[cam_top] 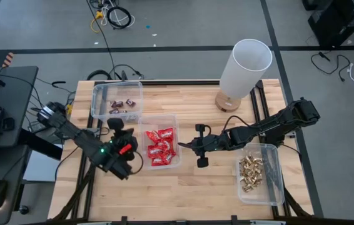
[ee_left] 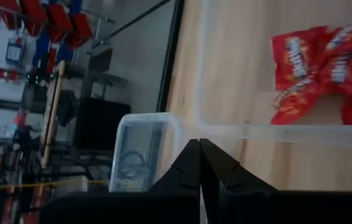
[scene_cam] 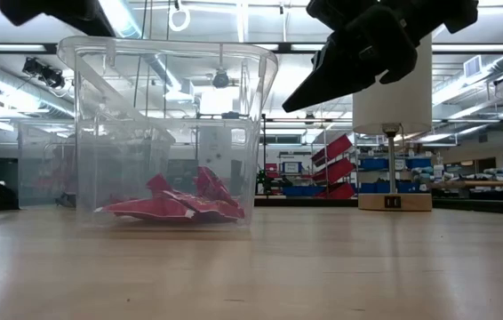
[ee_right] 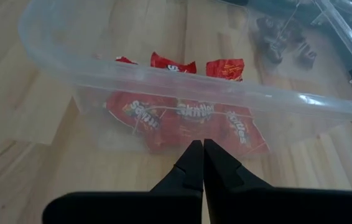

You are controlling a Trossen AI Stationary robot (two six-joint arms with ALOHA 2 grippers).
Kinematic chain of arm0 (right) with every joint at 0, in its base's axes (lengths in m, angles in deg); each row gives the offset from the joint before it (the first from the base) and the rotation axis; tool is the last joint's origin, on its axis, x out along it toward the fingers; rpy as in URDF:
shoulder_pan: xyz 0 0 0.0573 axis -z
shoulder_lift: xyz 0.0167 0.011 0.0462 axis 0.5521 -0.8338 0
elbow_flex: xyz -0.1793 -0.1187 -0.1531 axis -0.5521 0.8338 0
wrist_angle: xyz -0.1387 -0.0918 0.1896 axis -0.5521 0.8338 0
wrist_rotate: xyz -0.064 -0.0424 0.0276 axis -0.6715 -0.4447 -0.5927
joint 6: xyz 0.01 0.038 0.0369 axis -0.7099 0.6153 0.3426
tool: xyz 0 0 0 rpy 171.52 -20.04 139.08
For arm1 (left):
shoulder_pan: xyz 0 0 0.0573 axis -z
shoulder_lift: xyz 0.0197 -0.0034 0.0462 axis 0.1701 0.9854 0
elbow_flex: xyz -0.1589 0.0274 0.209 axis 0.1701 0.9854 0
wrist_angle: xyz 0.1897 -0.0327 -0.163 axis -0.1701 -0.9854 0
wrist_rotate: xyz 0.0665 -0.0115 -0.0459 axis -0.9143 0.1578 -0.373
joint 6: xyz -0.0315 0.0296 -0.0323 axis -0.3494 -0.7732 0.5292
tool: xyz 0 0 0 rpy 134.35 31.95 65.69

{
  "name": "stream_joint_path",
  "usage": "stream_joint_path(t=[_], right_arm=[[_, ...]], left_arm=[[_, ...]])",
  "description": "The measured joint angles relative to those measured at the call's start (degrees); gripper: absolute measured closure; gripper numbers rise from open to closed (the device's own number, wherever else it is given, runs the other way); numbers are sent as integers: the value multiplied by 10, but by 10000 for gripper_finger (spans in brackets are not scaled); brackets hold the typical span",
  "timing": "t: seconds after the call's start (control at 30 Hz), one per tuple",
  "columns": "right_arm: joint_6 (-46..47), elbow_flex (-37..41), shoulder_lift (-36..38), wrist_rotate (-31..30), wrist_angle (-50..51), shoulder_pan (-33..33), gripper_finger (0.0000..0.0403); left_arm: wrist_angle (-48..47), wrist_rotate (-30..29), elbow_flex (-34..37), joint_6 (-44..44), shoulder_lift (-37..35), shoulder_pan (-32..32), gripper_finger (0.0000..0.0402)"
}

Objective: Sort candy
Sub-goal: Move the transparent bin to the center of the table

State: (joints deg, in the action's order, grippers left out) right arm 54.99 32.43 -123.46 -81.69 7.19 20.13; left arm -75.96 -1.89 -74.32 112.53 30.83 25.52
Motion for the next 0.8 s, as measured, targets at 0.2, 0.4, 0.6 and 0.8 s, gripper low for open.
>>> stream_joint_path(t=[0.2, 0.4, 0.6, 0.8], right_arm=[[2, 0, 0, 0, 1, 0, 403], [2, 0, 0, 0, 1, 0, 403], [3, 0, 0, 0, 1, 0, 403], [12, 0, 0, 0, 1, 0, 403]], left_arm=[[0, 0, 8, -29, -36, -58, 402], [16, 14, 13, -82, -79, -113, 401], [107, 79, 14, -227, -134, -172, 401], [200, 184, 14, -360, -164, -254, 401]])
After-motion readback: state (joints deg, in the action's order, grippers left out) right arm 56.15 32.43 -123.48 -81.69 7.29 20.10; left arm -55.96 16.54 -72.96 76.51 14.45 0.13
